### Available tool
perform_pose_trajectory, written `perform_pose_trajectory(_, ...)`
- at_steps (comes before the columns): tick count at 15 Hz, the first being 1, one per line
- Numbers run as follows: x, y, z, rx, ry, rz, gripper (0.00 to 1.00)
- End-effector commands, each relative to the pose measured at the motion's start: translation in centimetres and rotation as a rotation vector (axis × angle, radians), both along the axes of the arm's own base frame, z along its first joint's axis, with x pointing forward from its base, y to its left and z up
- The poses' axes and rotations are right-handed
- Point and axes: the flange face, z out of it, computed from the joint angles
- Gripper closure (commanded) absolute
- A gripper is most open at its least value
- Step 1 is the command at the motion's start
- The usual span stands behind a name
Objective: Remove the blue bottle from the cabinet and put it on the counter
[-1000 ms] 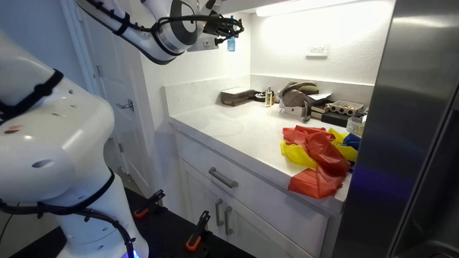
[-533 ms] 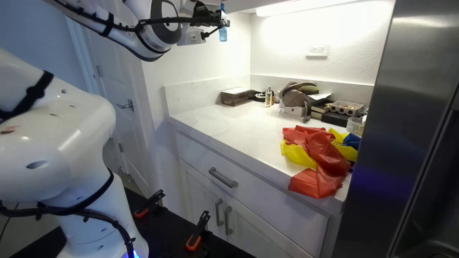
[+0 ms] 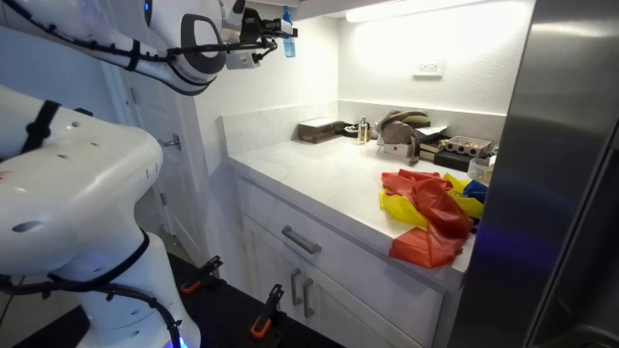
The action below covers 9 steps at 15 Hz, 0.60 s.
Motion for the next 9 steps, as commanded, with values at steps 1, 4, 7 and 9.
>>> perform_pose_trajectory(1,-0.1,-0.6,-2.9,0.000,-0.015,-0.082,0.90)
perform_pose_trajectory(4,0.6,-0.9,-5.9,0.021,0.003,-0.123,0.90)
perform_pose_trajectory(7,1.9,-0.9,-8.8,0.052,0.032,-0.146,0.90)
perform_pose_trajectory(9,2.8,-0.9,-10.7,0.069,0.045,-0.162,0.90)
